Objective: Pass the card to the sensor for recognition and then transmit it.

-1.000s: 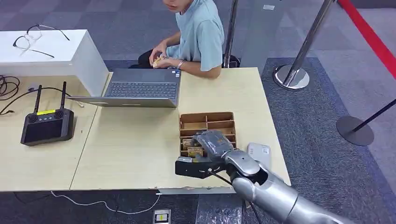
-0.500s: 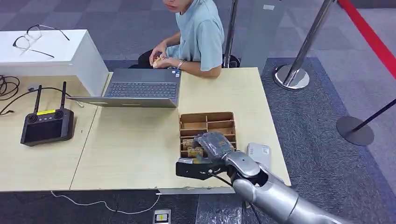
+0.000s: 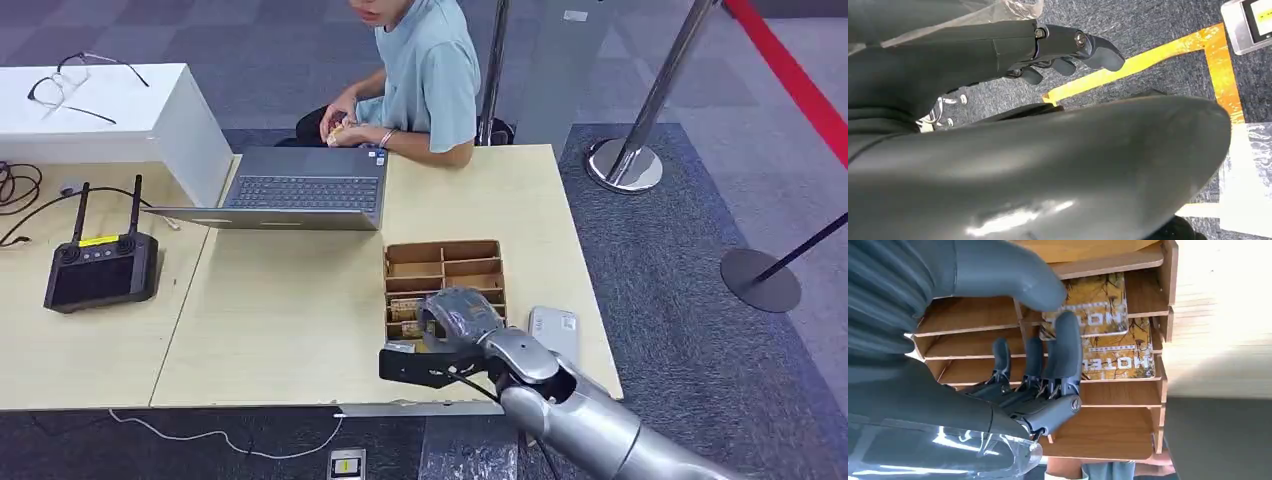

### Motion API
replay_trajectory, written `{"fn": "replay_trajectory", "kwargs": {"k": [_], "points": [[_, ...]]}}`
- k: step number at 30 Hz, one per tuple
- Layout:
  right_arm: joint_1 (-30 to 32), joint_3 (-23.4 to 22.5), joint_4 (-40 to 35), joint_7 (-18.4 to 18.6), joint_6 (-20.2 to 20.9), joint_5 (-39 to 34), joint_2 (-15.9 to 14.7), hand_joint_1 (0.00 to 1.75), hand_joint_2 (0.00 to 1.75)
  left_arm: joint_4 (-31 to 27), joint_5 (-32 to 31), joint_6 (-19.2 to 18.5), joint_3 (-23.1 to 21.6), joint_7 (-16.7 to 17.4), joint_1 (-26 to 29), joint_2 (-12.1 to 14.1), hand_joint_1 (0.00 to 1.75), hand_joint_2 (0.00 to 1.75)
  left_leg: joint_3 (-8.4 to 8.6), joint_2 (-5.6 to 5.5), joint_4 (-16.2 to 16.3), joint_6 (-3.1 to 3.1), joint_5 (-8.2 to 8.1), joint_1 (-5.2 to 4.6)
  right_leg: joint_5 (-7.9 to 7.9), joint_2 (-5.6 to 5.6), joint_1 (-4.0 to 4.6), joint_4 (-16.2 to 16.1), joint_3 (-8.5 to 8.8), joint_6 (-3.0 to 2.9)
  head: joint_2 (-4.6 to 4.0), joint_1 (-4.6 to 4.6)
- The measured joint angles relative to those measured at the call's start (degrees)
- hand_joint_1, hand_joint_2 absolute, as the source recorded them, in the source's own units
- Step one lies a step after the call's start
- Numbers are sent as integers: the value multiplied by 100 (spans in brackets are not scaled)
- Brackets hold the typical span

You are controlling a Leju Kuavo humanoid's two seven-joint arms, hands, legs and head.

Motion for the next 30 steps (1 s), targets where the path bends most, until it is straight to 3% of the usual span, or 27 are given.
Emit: {"fn": "replay_trajectory", "kwargs": {"k": [6,9,12,14,16,19,24,25,30], "points": [[7,-6,-4,2,-5,9,-15,99,175,0,2,0,0,-2,0,0,0,0,0,0,0,0,0,0,0,0,0,0,0,0,0,0],[8,-11,-61,20,0,11,-31,84,175,0,2,0,0,-2,0,0,0,0,0,0,0,0,0,0,0,0,0,0,0,0,0,0],[10,-15,-83,28,-2,31,-42,84,175,0,2,0,0,-4,1,0,0,0,0,0,0,0,0,0,0,0,0,0,0,0,0,-2],[10,-20,-83,33,-7,46,-50,98,175,0,2,2,0,-22,1,0,0,0,0,0,0,0,0,0,0,0,0,0,0,0,0,-2],[9,-33,-109,33,-9,70,-59,98,175,0,2,9,0,-42,0,0,0,0,0,0,0,0,0,0,0,0,0,0,0,0,0,-2],[2,-52,-146,33,-9,83,-63,82,175,0,0,13,0,-44,1,0,0,0,0,0,0,0,0,0,0,0,0,0,0,0,0,0],[-13,-105,-245,37,7,87,-90,99,175,0,-4,20,0,-44,2,0,0,0,-1,0,0,0,0,0,0,0,0,0,0,0,0,0],[-14,-114,-260,37,9,87,-92,115,175,0,-7,17,0,-44,2,0,0,0,0,0,0,0,0,0,0,0,0,0,0,0,0,0],[-17,-142,-286,44,35,87,-98,113,175,0,-20,18,0,-61,2,0,0,0,-1,0,0,0,0,0,0,0,0,0,0,0,0,0]]}}
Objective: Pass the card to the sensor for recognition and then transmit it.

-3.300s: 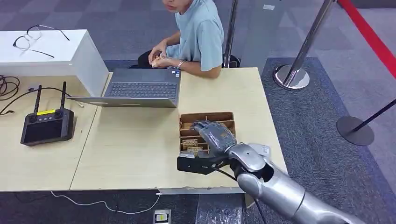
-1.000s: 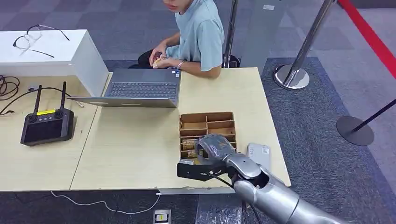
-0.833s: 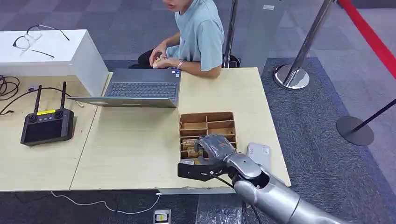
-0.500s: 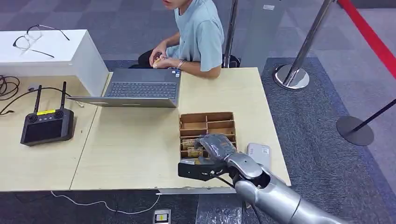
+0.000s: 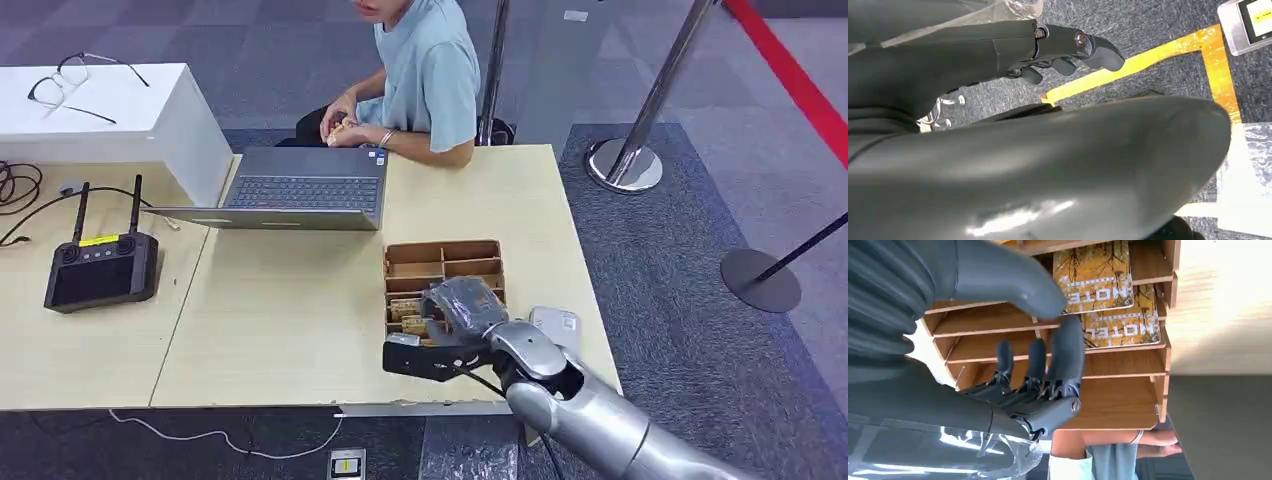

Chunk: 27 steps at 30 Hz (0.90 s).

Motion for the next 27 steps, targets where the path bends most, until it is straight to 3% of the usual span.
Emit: {"fn": "replay_trajectory", "kwargs": {"k": [1,6,11,18,22,24,27], "points": [[0,2,2,0,0,0,0,105,175,0,-4,0,0,-2,-1,0,0,0,0,0,0,0,0,0,0,0,0,0,0,0,0,-2],[-3,0,17,0,-17,-22,9,119,175,0,-22,-9,0,-2,-1,0,0,0,0,0,0,0,0,0,0,0,0,0,0,0,0,0],[-24,0,20,0,-9,-52,15,113,175,0,-22,-9,0,-7,-1,0,0,0,0,0,0,0,0,0,0,0,0,0,0,0,0,0],[-33,2,122,-26,-39,-114,74,79,175,0,-42,-13,0,6,-2,0,0,0,-1,0,0,0,0,0,0,0,0,0,0,0,0,0],[-66,2,223,-87,-125,-149,136,75,175,0,-66,-18,0,9,-3,0,0,0,0,0,0,0,0,0,0,0,0,0,0,0,0,0],[-103,2,280,-114,-138,-175,160,59,175,0,-76,-18,0,9,-3,0,0,0,0,-1,0,0,0,0,0,0,0,0,1,0,0,-2],[-171,4,387,-157,-151,-210,208,61,175,0,-76,2,0,-44,-4,0,0,0,0,0,0,0,0,0,0,0,0,0,1,0,0,0]]}}
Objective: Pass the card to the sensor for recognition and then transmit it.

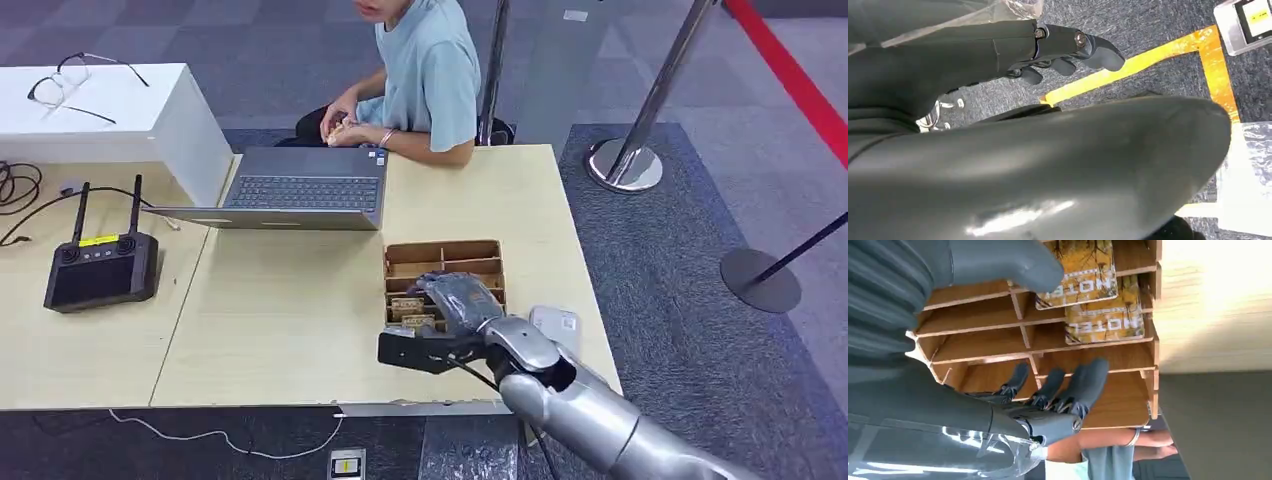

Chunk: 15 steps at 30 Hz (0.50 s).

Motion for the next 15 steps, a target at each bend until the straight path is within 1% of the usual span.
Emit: {"fn": "replay_trajectory", "kwargs": {"k": [9,11,15], "points": [[-136,2,334,-107,-74,-61,144,65,175,0,2,4,0,28,-1,0,0,0,-1,0,0,0,0,0,0,0,0,0,0,0,0,0],[-156,4,393,-129,-90,-77,170,70,175,0,0,4,0,39,0,0,0,0,-1,-1,0,0,0,0,0,0,0,0,0,0,0,0],[-191,11,511,-175,-107,-94,232,70,175,0,-4,4,0,53,-1,0,0,0,0,-1,0,0,0,0,0,0,0,0,0,0,0,-2]]}}
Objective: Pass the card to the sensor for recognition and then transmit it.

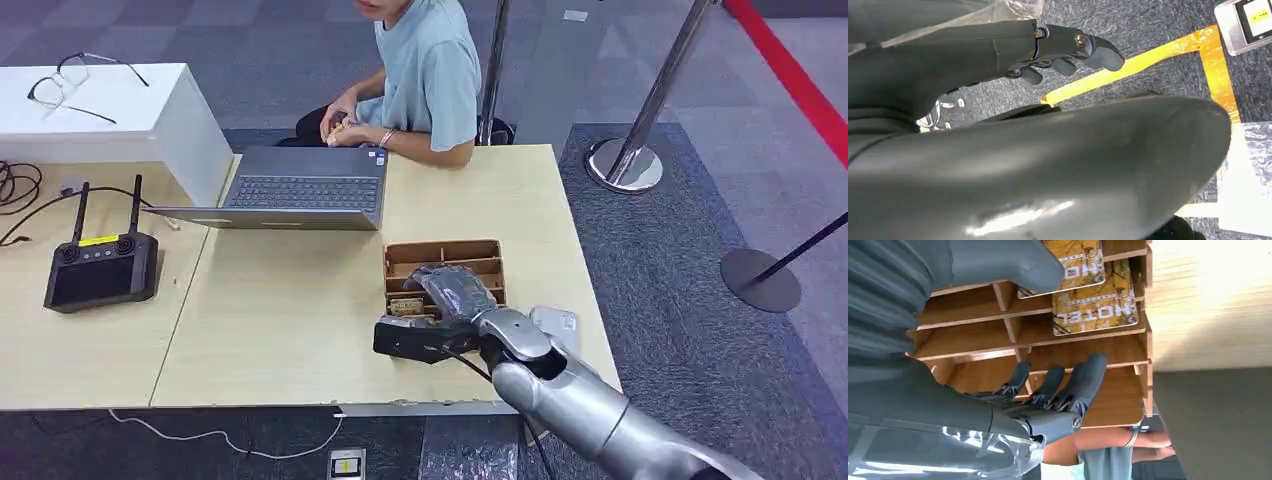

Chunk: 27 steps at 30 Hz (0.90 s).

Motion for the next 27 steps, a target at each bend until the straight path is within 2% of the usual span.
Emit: {"fn": "replay_trajectory", "kwargs": {"k": [7,9,22,24,25,26,27], "points": [[-6,37,122,-11,0,-7,55,72,175,0,-9,0,0,4,0,0,0,0,0,0,0,0,0,0,0,0,0,1,1,0,0,2],[-7,44,151,-11,0,-4,77,65,175,0,-9,2,0,2,1,2,0,0,0,0,0,0,0,0,0,0,0,0,1,0,0,2],[-7,127,256,-11,-9,11,94,70,175,0,-4,15,0,-20,2,0,0,0,1,0,0,0,0,0,0,0,-1,0,1,0,0,2],[-7,129,258,-11,-9,11,98,80,175,0,-7,15,0,-17,2,0,0,0,1,0,0,0,0,0,0,0,-1,0,1,0,0,2],[-7,129,260,-11,-13,11,98,91,175,0,-4,15,0,-18,2,0,0,0,1,0,0,0,0,0,0,0,-1,0,1,0,0,2],[-6,129,260,-11,-20,15,98,110,175,0,-4,15,0,-17,2,0,0,0,1,0,0,0,0,0,0,0,-1,0,1,0,0,2],[-6,129,260,-11,-28,20,98,145,175,0,-4,15,0,-13,2,0,0,0,1,0,0,0,0,0,0,0,-1,0,1,0,0,2]]}}
